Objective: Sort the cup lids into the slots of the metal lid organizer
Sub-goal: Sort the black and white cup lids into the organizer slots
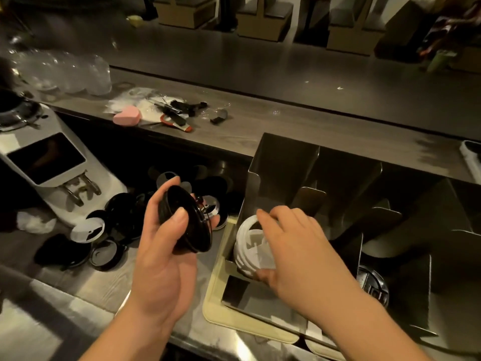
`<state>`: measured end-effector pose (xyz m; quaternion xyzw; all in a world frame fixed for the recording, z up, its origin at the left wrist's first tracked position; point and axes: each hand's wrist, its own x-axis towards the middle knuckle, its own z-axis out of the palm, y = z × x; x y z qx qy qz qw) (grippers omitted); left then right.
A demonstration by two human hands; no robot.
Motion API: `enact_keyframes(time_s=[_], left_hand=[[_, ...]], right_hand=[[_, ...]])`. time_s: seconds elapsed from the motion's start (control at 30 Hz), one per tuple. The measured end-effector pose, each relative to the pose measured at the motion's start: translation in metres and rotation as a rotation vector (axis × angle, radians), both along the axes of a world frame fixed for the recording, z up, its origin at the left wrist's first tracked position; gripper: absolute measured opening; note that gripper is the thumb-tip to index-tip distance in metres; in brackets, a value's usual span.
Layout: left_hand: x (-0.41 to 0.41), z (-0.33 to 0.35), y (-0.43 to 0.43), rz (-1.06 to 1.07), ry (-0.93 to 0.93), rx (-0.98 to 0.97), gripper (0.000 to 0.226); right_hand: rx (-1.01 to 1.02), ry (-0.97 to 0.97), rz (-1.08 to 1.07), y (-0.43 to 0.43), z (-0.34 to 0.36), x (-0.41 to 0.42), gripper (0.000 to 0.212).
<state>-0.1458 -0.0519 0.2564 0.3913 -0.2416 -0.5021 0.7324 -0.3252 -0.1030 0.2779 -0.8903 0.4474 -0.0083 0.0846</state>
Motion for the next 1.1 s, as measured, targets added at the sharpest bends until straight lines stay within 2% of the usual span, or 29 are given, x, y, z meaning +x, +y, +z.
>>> enact_keyframes(time_s=[0.1, 0.3, 0.47, 0.6, 0.67, 0.73, 0.8, 0.9, 0.93, 1.0, 1.03, 1.1], left_hand=[[0.01, -0.003, -0.008, -0.03, 0.027, -0.009, 0.08], [0.019, -0.006, -0.023, -0.084, 0.026, 0.026, 0.09], [0.019, -0.003, -0.027, -0.126, 0.047, 0.028, 0.09], [0.021, -0.001, -0.024, -0.193, 0.151, 0.007, 0.086], [0.021, 0.001, -0.022, -0.261, 0.255, -0.008, 0.089], [0.021, 0.002, -0.02, -0.338, 0.35, -0.028, 0.088], [0.021, -0.001, -0.019, -0.459, 0.429, -0.064, 0.084], [0.013, -0.004, -0.02, -0.585, 0.51, -0.128, 0.08], [0.008, -0.004, -0.02, -0.575, 0.458, -0.109, 0.085], [-0.006, 0.001, -0.021, -0.466, 0.26, -0.032, 0.093], [-0.015, 0.004, -0.02, -0.444, 0.146, -0.005, 0.094], [-0.034, 0.008, -0.02, -0.478, -0.06, 0.041, 0.085]], right_hand=[[0.016, 0.169, 0.02, -0.011, -0.012, 0.021, 0.085], [0.16, 0.323, -0.009, -0.027, -0.029, 0.043, 0.064], [0.209, 0.293, -0.101, -0.033, -0.034, 0.037, 0.07], [0.175, 0.331, -0.098, -0.031, -0.034, 0.041, 0.078], [0.143, 0.35, -0.074, -0.029, -0.036, 0.038, 0.073], [0.089, 0.334, -0.035, -0.024, -0.035, 0.033, 0.059], [0.064, 0.212, -0.01, -0.018, -0.029, 0.023, 0.054], [0.103, -0.259, -0.118, -0.002, -0.01, 0.003, 0.04], [0.081, -0.433, -0.138, 0.006, -0.005, -0.005, 0.039], [0.081, -0.757, -0.155, 0.023, 0.003, -0.016, 0.057], [0.064, -0.851, -0.125, 0.03, 0.003, -0.021, 0.071], [-0.068, -0.858, -0.053, 0.037, 0.001, -0.024, 0.085]])
